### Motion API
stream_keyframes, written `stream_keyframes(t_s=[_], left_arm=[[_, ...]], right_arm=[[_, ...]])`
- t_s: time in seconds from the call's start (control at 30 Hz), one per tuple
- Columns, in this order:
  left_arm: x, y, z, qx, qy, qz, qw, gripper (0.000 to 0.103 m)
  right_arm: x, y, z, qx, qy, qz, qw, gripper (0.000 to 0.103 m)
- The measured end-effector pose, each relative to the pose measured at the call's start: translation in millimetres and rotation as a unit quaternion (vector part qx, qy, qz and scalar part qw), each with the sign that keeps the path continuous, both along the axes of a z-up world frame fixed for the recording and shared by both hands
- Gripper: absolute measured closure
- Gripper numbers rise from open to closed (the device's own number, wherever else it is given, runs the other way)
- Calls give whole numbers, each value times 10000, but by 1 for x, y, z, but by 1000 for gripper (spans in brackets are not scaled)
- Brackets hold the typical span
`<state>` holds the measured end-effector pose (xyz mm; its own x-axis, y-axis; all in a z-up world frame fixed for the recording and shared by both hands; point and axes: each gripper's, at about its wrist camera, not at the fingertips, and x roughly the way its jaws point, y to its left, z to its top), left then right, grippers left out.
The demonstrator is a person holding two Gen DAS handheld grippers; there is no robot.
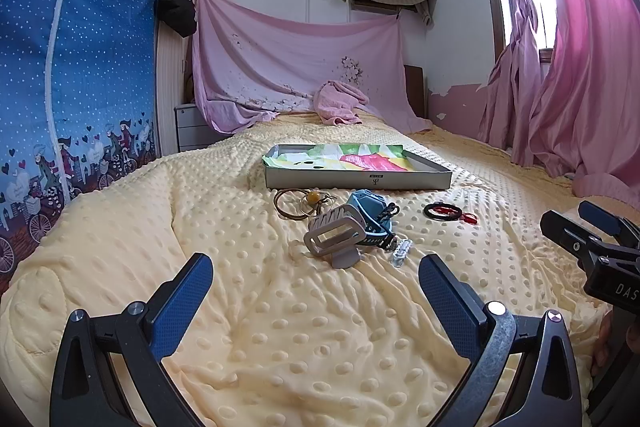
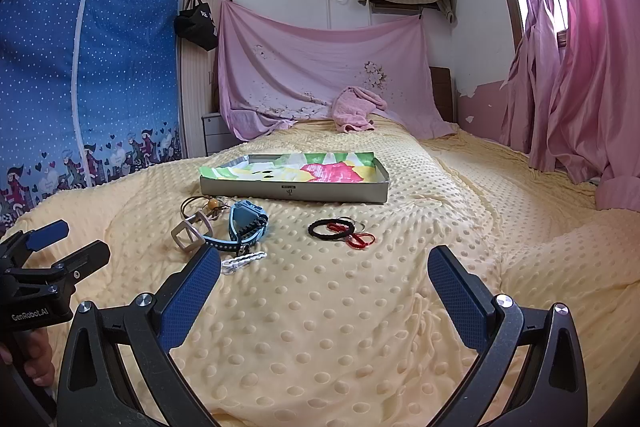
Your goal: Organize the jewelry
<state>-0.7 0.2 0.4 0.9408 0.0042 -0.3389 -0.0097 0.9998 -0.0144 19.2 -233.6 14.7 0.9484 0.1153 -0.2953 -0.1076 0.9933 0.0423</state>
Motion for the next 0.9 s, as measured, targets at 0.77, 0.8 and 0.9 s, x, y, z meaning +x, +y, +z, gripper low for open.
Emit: stream_keyframes(t_s=[0.77,0.8,0.9], left_arm=[[-1,-6,-3,59,0,-52,10000,0],[-1,-6,-3,58,0,-54,10000,0],[-1,-6,-3,60,1,-53,10000,0]], right_arm=[[0,0,-1,-1,7,1,10000,1],[0,0,-1,-1,6,-1,10000,1],[0,0,-1,-3,5,-1,10000,1]])
